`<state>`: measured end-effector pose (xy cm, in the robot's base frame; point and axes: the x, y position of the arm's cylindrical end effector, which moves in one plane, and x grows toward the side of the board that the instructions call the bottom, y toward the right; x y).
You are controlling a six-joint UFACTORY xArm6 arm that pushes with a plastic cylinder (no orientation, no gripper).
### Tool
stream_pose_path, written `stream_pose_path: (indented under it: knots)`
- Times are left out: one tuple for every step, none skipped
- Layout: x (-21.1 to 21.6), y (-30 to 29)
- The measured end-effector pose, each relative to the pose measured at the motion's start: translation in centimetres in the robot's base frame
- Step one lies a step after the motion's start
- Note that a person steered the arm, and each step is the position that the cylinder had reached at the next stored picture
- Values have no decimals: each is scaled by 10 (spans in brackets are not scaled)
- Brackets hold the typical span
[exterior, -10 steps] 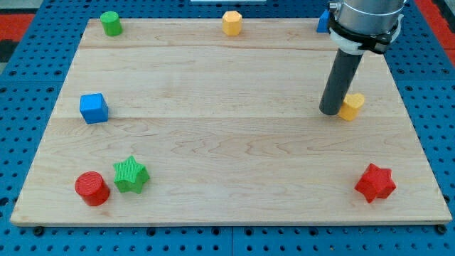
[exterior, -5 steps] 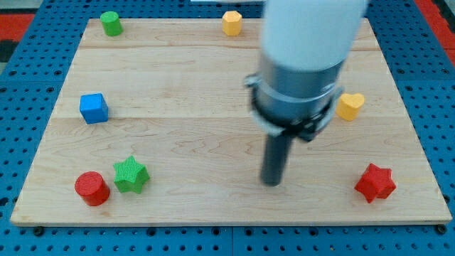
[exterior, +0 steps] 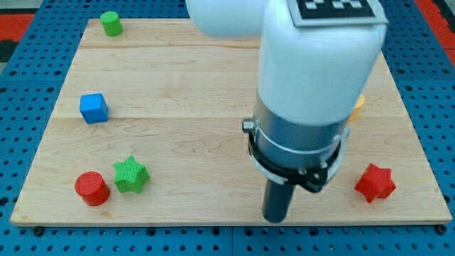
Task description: Place the red star to the top left of the red circle
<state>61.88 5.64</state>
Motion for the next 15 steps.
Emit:
stream_pose_path:
  knots:
    - [-12,-2]
    - [-42,-2]
    - [-59,28]
    - [-52,62]
    - [-50,105]
    - [-50,127]
    - [-50,150]
    - [-50,163]
    - [-86,150]
    - [-124,206]
    - [-104,288]
    - [-63,254]
    - [-25,202]
    - [-24,156]
    - [-20,131]
